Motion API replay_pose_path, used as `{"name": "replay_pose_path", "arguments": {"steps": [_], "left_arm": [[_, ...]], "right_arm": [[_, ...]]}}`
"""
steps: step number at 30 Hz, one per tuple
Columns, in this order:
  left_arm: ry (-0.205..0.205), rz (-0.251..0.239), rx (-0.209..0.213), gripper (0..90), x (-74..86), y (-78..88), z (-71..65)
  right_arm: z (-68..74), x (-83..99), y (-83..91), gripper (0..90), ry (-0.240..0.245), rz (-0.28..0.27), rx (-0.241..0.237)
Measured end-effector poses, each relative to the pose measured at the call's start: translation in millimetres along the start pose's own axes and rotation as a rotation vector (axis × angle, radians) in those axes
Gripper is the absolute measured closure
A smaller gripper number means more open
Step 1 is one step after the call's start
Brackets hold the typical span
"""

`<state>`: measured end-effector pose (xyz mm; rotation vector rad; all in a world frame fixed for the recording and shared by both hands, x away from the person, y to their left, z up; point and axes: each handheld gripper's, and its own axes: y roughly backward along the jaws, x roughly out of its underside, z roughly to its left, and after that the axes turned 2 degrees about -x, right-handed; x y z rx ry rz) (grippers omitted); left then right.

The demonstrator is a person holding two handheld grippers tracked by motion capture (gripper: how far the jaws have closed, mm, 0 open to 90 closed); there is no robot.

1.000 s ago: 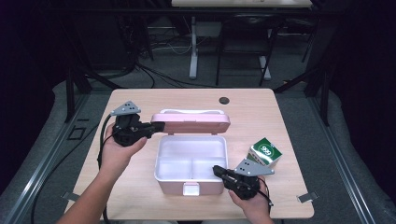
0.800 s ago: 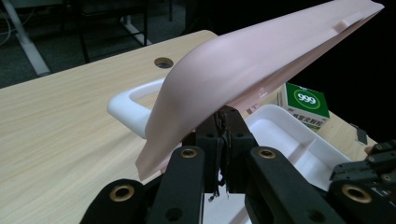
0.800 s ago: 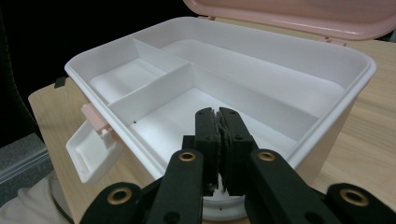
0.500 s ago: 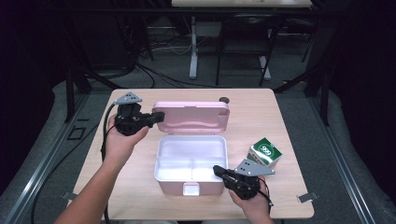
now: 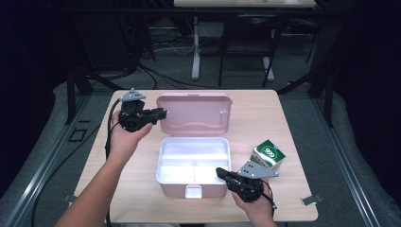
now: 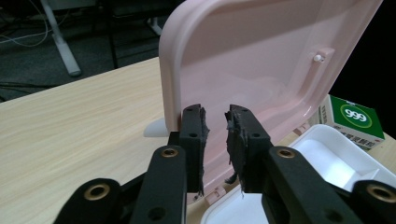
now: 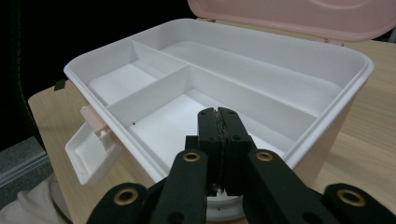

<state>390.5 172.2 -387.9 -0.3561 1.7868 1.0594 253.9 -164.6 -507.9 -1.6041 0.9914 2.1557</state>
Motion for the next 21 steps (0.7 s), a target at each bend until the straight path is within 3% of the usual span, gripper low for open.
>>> {"name": "replay_pose_path", "arguments": {"steps": [11, 21], "left_arm": [[0.012, 0.012, 0.019, 63.9, 11.2, -1.4, 0.8], [-0.001, 0.042, 0.039, 62.2, 20.6, -3.8, -3.1]], "right_arm": [[-1.2, -0.2, 0.4, 90.0, -0.007, 0.007, -0.005], [-1.9, 0.3, 0.6, 90.0, -0.001, 0.003, -0.014]]}}
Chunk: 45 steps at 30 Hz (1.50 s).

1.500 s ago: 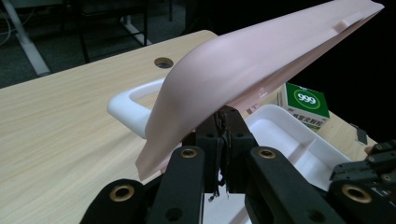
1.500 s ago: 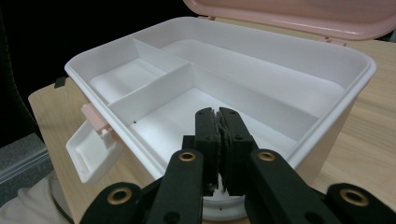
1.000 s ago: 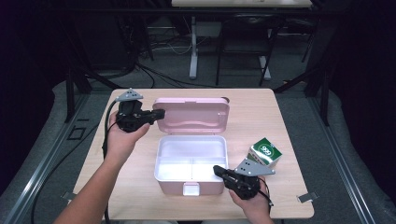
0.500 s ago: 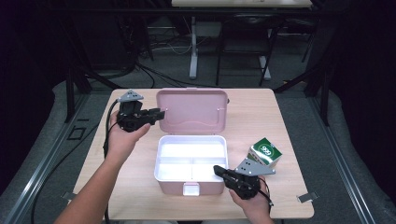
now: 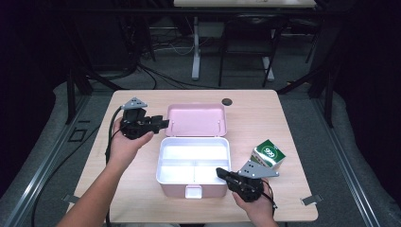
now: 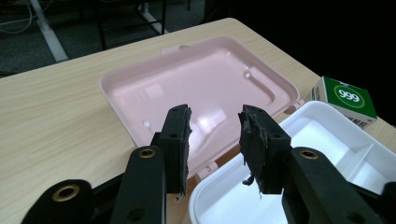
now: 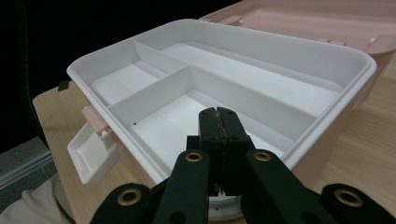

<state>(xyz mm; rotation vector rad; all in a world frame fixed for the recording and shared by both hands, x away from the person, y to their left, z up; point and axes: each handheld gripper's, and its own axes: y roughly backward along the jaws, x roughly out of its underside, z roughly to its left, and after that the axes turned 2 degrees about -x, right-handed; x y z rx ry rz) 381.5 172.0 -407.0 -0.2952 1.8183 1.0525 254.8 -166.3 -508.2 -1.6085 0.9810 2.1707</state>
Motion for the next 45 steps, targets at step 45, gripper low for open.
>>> {"name": "replay_pose_path", "arguments": {"steps": [45], "left_arm": [[-0.667, 0.487, 0.070, 66.3, -34.6, -10.1, -82.3]], "right_arm": [[3.0, -5.5, 2.0, 78.8, 0.005, -0.006, -0.012]]}}
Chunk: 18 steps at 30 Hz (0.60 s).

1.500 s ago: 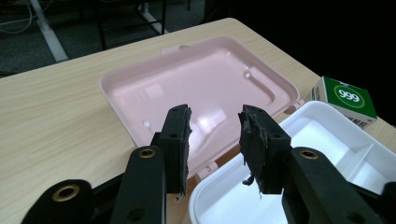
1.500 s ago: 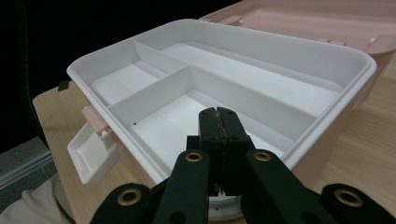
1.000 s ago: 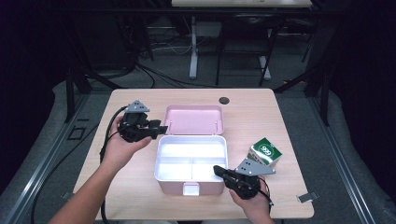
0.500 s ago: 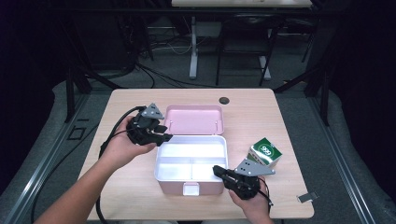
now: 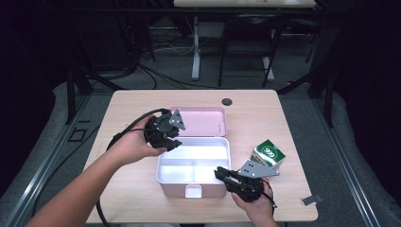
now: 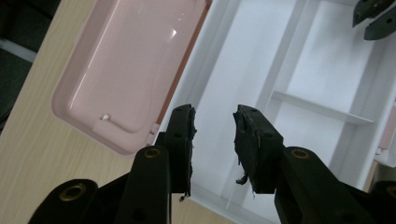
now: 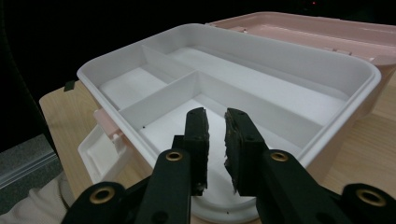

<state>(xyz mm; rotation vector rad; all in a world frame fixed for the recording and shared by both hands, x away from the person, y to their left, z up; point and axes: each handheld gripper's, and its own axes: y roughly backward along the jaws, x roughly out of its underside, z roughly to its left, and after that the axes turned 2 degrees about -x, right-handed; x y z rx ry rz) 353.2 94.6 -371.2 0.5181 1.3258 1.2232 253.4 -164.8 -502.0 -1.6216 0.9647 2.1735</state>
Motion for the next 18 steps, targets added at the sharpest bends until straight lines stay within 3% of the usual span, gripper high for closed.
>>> {"name": "replay_pose_path", "arguments": {"steps": [1, 6, 9, 10, 18], "left_arm": [[0.000, 0.000, 0.000, 66.3, 0.0, 0.0, 0.0], [-0.075, 0.058, 0.009, 65.2, -7.6, -8.7, -4.0], [-0.081, 0.065, 0.029, 59.4, -10.4, -13.6, -5.6], [-0.097, 0.075, 0.039, 59.0, -12.3, -16.0, -5.7], [-0.110, 0.131, 0.049, 58.1, -16.3, -29.4, -7.7]], "right_arm": [[0.0, 0.0, 0.0, 78.8, 0.000, 0.000, 0.000], [-2.9, -4.4, 8.3, 76.0, -0.009, -0.020, 0.008], [-5.8, -6.3, 11.4, 74.1, -0.012, -0.029, 0.007], [-6.7, -7.0, 13.0, 72.3, -0.017, -0.023, 0.019], [-10.2, -6.4, 15.0, 68.6, -0.032, -0.016, 0.025]]}}
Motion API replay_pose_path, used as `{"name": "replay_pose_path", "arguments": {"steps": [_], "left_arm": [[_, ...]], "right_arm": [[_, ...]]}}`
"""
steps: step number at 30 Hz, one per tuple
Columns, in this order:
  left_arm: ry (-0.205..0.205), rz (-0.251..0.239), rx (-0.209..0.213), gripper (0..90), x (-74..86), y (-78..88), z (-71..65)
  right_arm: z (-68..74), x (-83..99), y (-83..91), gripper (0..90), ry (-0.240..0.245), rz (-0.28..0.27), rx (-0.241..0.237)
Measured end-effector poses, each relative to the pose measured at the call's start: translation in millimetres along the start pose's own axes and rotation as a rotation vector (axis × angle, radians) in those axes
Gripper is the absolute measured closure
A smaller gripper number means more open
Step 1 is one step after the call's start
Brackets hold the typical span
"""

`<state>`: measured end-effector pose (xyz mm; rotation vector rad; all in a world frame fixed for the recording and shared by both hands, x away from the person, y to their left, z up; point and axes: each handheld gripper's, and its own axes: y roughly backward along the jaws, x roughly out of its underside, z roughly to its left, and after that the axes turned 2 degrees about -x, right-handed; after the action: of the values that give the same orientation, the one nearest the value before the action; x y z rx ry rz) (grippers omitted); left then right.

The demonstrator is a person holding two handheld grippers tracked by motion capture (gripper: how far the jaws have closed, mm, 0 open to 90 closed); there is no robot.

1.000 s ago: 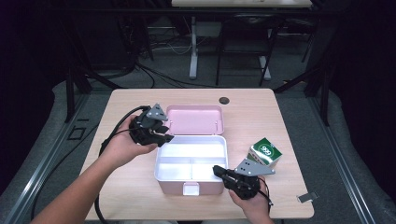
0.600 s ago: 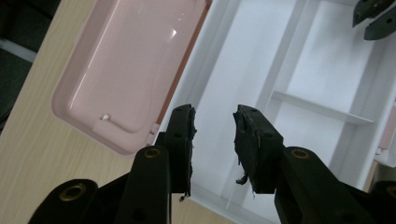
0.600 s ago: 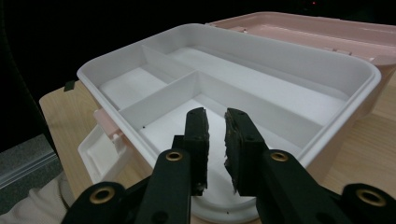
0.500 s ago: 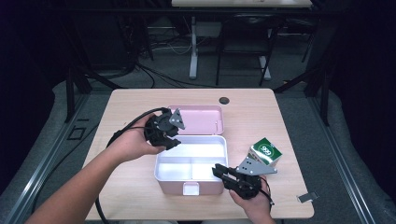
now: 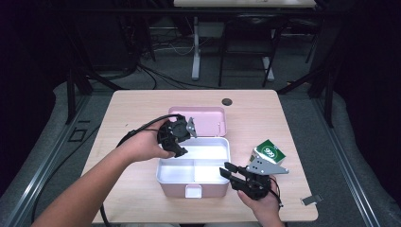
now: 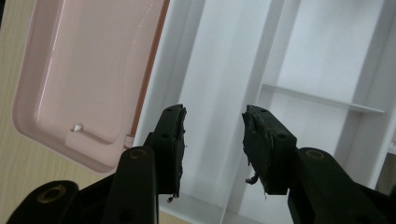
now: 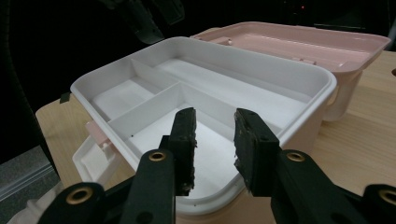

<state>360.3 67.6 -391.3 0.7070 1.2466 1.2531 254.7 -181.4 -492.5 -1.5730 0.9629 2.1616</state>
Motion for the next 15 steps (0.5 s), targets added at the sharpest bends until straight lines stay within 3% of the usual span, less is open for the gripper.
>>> {"name": "replay_pose_path", "arguments": {"steps": [7, 10, 15], "left_arm": [[-0.036, 0.038, -0.007, 62.8, -5.9, -7.0, -3.6], [-0.062, 0.060, 0.035, 66.4, -9.1, -11.8, -5.6], [-0.100, 0.101, 0.062, 71.0, -12.8, -18.6, -9.8]], "right_arm": [[-5.8, -0.1, 6.0, 67.3, -0.007, -0.020, 0.029], [-9.8, -0.6, 10.6, 66.6, -0.014, -0.032, 0.050], [-17.0, -1.4, 16.5, 66.4, -0.036, -0.048, 0.077]]}}
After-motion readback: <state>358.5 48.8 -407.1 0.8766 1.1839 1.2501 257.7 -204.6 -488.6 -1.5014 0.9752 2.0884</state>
